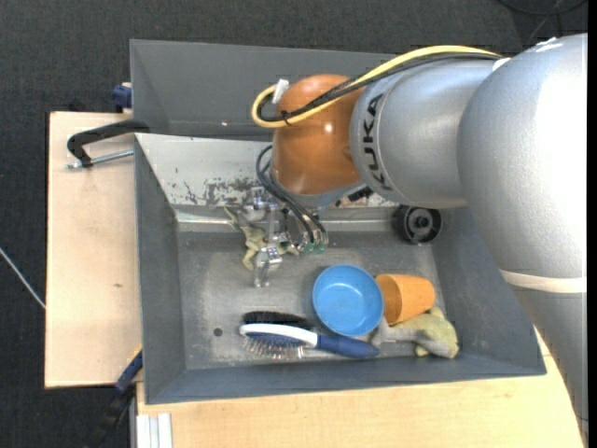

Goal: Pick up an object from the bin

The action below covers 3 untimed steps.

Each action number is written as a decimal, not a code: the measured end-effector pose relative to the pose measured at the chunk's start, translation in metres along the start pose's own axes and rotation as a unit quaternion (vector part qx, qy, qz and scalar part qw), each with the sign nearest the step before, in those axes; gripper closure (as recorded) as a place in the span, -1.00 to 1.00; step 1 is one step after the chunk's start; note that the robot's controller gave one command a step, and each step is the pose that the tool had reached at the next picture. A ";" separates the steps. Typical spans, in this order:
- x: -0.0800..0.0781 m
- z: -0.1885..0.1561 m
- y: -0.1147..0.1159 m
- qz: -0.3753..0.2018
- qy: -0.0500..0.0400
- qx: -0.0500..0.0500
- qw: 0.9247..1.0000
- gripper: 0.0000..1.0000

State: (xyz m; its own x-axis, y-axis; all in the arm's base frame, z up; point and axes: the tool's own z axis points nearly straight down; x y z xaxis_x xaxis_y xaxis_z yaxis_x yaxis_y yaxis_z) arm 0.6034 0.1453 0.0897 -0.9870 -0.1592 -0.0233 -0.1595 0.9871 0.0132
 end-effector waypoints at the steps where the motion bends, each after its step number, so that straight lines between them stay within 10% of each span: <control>1: 0.003 -0.014 -0.025 -0.018 0.007 0.006 1.000 -1.00; 3: 0.001 0.017 -0.015 0.006 0.007 0.006 1.000 -1.00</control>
Offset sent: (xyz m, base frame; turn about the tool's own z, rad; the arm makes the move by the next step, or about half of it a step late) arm -0.0017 -0.0262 0.0103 -0.0357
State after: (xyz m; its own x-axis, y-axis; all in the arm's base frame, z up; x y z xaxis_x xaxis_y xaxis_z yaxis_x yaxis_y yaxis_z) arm 0.6052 0.1309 0.0728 -0.9890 -0.1476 -0.0096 -0.1476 0.9890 0.0020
